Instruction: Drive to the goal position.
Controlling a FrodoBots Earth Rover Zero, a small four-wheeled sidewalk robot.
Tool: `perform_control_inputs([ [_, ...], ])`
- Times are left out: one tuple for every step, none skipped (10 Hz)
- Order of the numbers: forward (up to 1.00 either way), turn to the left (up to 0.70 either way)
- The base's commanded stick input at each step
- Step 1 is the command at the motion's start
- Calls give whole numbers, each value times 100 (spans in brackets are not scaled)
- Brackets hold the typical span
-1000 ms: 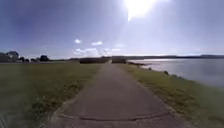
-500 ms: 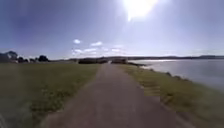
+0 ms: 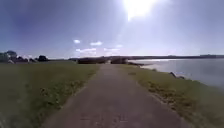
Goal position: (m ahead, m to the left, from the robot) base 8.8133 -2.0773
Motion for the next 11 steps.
perform_control_inputs([
  [85, 0],
  [85, 0],
  [85, 0],
  [85, 0],
  [85, 0],
  [85, 0],
  [85, 0],
  [85, 0],
  [85, 0],
  [85, 0],
  [85, 0],
])
